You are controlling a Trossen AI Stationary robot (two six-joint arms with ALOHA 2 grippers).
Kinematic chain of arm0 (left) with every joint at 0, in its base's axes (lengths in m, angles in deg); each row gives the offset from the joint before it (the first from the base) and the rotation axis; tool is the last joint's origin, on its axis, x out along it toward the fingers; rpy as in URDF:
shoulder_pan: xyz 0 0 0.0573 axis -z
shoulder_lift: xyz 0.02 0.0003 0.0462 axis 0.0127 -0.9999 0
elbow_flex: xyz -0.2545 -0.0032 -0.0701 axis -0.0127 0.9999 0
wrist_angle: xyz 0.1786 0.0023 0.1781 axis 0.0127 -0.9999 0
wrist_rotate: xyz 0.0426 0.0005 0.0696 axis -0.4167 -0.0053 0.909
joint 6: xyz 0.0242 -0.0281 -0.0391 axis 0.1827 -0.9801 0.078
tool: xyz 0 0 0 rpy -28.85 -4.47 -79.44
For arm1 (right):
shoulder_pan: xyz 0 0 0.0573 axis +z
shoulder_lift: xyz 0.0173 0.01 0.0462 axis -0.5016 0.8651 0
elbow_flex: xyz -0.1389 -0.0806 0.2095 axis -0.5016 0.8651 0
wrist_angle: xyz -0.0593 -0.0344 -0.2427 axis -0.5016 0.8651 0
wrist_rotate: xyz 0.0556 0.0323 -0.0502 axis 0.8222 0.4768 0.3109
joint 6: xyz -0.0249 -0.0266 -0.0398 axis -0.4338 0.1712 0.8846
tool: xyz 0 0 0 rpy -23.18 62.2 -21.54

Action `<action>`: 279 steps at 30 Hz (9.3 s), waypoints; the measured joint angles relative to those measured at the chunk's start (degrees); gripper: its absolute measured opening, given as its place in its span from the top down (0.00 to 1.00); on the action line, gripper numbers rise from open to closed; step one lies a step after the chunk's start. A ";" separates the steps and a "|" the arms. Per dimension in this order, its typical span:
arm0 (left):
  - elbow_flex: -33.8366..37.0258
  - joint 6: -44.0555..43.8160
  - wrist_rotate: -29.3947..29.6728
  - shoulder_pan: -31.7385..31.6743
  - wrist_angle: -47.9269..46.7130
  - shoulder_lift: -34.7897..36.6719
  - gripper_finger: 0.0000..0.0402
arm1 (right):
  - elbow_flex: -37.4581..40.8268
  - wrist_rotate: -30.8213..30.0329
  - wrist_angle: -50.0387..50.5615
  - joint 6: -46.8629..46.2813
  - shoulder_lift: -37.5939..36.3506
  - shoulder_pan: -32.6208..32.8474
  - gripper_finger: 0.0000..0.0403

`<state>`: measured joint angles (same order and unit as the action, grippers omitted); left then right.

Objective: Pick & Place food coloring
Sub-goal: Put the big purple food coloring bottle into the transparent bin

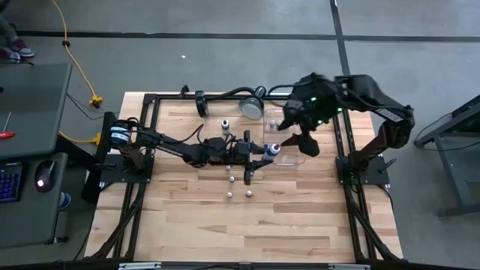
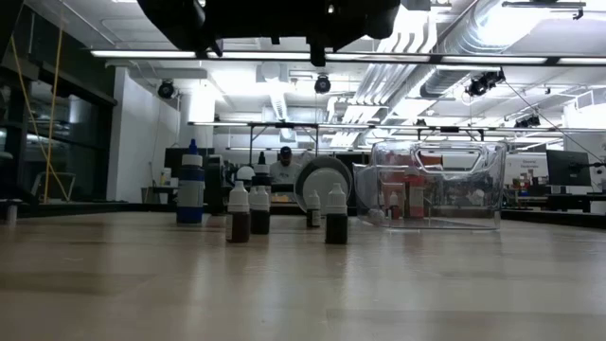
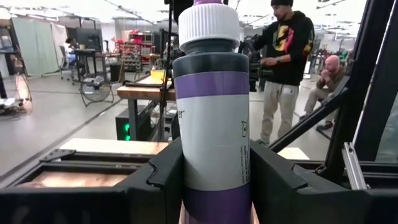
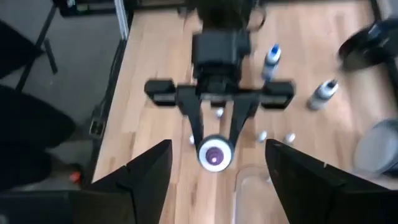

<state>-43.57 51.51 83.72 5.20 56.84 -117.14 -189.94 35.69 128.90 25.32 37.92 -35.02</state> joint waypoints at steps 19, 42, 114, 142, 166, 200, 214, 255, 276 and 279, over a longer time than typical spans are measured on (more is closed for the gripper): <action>-2.60 3.03 -1.38 0.00 -2.94 0.00 0.65 | 0.11 -1.23 6.99 1.32 6.07 2.91 0.37; -2.60 2.84 -0.98 0.00 -2.94 0.00 0.65 | 0.11 -12.87 6.80 0.95 8.28 7.75 0.44; -2.31 2.27 24.76 -2.65 -54.70 21.03 0.31 | -0.02 -14.96 8.76 -3.33 5.50 6.84 0.67; 38.26 -16.93 13.14 -12.35 -56.52 82.96 0.31 | 0.02 -14.99 8.77 -4.83 4.76 4.47 0.67; 53.31 -25.86 6.97 -12.35 -56.89 100.56 0.31 | 0.04 -14.55 8.77 -3.84 4.89 -3.53 0.67; 54.76 6.94 -8.70 -12.35 -59.44 100.45 0.31 | 0.04 -13.72 8.77 2.30 13.51 -14.99 0.67; 54.80 3.17 -10.99 -12.35 -59.52 100.45 0.31 | 0.04 -12.77 8.77 3.00 15.51 -19.20 0.67; 54.91 2.75 -8.90 -12.35 -59.79 100.45 0.31 | 23.53 -23.88 0.88 -19.61 14.34 -19.40 0.67; 54.91 2.74 -8.94 -12.35 -59.77 100.45 0.31 | 53.75 -12.08 -30.82 -10.38 1.09 -18.92 0.67; 54.91 2.75 -8.94 -12.35 -59.77 100.45 0.31 | 53.72 -11.61 -31.92 -7.45 2.06 -19.64 0.67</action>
<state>11.34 54.26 74.78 -7.15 -2.93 -16.69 -136.21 24.08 96.99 17.88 39.98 -54.66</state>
